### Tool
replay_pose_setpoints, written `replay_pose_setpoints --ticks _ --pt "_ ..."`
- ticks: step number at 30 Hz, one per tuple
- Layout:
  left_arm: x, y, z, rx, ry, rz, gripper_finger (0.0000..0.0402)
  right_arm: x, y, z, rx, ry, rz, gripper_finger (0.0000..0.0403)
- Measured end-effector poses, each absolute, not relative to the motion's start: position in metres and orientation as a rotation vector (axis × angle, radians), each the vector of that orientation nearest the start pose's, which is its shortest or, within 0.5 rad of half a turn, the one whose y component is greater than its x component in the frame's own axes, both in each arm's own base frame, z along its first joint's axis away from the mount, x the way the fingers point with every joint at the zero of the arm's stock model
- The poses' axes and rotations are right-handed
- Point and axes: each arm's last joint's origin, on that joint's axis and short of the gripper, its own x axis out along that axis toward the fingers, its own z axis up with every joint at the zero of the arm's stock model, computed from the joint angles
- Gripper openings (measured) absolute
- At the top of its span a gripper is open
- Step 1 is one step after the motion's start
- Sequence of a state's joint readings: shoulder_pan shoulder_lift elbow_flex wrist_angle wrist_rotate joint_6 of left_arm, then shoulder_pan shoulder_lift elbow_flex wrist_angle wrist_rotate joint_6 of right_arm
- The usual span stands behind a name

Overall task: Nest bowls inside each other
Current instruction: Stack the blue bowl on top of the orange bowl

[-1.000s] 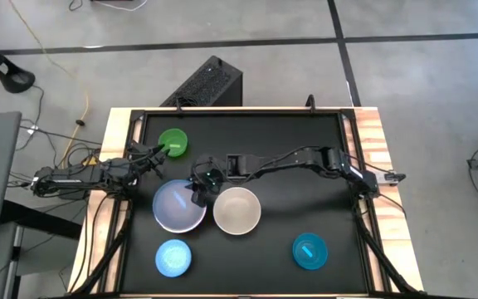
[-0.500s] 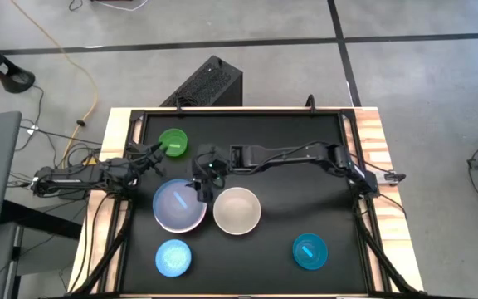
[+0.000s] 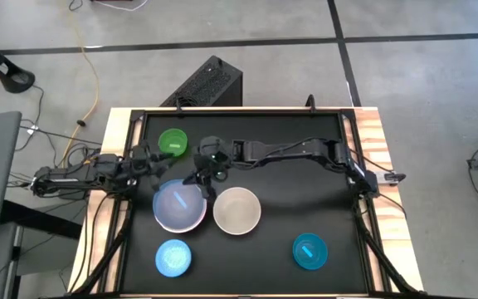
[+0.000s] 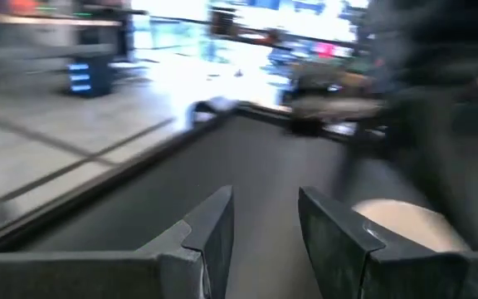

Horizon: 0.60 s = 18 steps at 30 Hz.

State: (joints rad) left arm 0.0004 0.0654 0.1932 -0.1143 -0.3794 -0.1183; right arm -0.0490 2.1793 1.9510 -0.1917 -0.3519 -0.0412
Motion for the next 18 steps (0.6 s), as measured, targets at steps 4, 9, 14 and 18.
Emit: replay_pose_setpoints --ticks 4,9,14,18 --pt "0.088 0.007 0.212 -0.113 -0.020 0.257 0.0125 0.508 -0.018 0.279 0.063 0.445 0.307 0.0019" --pt "0.089 0.002 0.212 -0.077 -0.007 0.068 0.0125 0.499 -0.019 0.287 0.028 0.488 0.317 0.0005" --pt "0.089 0.001 0.207 -0.074 0.044 0.040 0.0125 0.483 -0.022 0.311 0.000 0.504 0.285 0.0006" --pt "0.093 0.003 0.196 -0.072 0.076 0.094 0.0125 0.481 -0.024 0.314 -0.010 0.499 0.268 0.0009"
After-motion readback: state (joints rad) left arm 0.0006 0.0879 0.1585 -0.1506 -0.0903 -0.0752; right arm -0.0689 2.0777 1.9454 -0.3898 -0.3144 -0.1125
